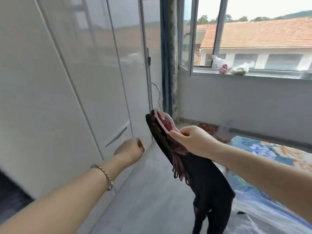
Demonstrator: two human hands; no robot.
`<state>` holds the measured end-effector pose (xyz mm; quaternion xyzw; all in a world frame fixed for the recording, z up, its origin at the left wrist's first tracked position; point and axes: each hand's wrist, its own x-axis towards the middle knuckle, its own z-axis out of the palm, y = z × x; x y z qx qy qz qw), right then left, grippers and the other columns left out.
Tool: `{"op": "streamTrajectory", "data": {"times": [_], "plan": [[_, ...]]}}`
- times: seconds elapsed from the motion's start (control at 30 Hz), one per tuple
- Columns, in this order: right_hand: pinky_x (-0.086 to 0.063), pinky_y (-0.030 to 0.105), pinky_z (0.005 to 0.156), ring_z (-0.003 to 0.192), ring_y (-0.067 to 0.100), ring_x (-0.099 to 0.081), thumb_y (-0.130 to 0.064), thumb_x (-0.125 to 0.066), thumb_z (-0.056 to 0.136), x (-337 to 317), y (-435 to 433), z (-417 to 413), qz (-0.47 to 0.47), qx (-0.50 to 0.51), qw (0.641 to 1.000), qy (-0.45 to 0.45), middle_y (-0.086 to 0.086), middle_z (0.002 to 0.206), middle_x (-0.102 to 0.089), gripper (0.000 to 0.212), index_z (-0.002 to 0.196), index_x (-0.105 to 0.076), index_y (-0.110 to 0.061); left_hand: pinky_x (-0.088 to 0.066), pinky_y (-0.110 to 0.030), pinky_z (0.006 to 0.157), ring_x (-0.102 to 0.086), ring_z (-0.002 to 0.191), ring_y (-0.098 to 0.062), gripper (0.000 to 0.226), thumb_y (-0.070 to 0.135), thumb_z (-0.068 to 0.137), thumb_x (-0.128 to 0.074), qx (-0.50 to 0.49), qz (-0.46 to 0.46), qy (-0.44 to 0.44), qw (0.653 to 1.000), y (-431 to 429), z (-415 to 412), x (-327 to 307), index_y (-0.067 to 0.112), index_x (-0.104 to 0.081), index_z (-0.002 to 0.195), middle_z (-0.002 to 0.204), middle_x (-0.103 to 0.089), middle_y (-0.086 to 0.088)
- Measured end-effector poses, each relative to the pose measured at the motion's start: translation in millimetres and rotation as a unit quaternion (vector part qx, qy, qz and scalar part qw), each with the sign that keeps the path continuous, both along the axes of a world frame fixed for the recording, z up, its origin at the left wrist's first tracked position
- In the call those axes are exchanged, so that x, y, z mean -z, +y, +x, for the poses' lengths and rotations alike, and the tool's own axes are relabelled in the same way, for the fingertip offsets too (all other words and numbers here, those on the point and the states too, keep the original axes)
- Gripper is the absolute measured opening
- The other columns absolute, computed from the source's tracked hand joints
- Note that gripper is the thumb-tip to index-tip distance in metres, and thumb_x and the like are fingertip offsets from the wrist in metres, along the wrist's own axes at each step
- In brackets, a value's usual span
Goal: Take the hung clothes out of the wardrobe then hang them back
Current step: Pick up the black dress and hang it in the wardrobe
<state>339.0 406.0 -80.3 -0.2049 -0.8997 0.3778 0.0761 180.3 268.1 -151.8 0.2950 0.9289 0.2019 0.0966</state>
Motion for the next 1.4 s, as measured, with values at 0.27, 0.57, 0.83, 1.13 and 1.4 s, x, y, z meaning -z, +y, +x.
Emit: {"op": "streamTrajectory", "data": {"times": [0.27, 0.57, 0.83, 1.13, 1.4], "plan": [[-0.019, 0.016, 0.038, 0.035, 0.008, -0.024, -0.046, -0.041, 0.095, -68, -113, -98, 0.080, -0.237, 0.968, 0.017, -0.007, 0.042, -0.026, 0.053, 0.052, -0.030, -0.017, -0.047, -0.033, 0.071, -0.063, 0.085, -0.030, 0.020, 0.019, 0.090, -0.043, -0.219, 0.071, 0.008, 0.973, -156, -43, -61, 0.017, -0.046, 0.070, 0.089, -0.064, -0.013], [-0.023, 0.024, 0.046, 0.045, 0.013, -0.030, -0.039, -0.039, 0.098, -106, -257, -199, 0.007, -0.357, 0.933, 0.038, -0.001, 0.051, -0.033, 0.044, 0.063, -0.049, -0.013, -0.047, -0.032, 0.077, -0.062, 0.091, -0.029, 0.020, 0.018, 0.087, -0.045, -0.459, 0.094, 0.089, 0.879, -321, -29, -105, 0.022, -0.048, 0.068, 0.090, -0.063, -0.006], [-0.029, 0.015, 0.050, 0.054, 0.008, -0.034, -0.020, -0.049, 0.095, -145, -394, -289, -0.008, -0.409, 0.911, 0.060, 0.000, 0.065, -0.040, 0.036, 0.119, -0.056, 0.005, -0.045, -0.029, 0.067, -0.057, 0.074, -0.025, 0.020, 0.010, 0.086, -0.040, -0.538, 0.089, 0.105, 0.831, -438, -56, -131, 0.014, -0.045, 0.067, 0.078, -0.057, -0.006], [-0.030, 0.014, 0.047, 0.087, 0.018, -0.040, -0.008, -0.045, 0.095, -225, -521, -382, -0.004, -0.423, 0.895, 0.143, 0.020, 0.130, -0.054, 0.034, 0.126, -0.051, 0.006, -0.050, -0.034, 0.073, -0.063, 0.081, -0.028, 0.028, 0.013, 0.091, -0.039, -0.541, 0.073, 0.177, 0.819, -542, -142, -209, 0.016, -0.045, 0.064, 0.080, -0.061, -0.007], [-0.040, 0.035, 0.097, 0.125, 0.034, -0.047, -0.008, -0.040, 0.096, -282, -639, -463, 0.007, -0.440, 0.868, 0.230, 0.022, 0.133, -0.051, 0.036, 0.129, -0.049, 0.006, -0.049, -0.034, 0.076, -0.064, 0.085, -0.028, 0.021, 0.015, 0.090, -0.039, -0.575, 0.038, 0.248, 0.779, -603, -187, -264, 0.010, -0.058, 0.082, 0.087, -0.067, -0.010]]}}
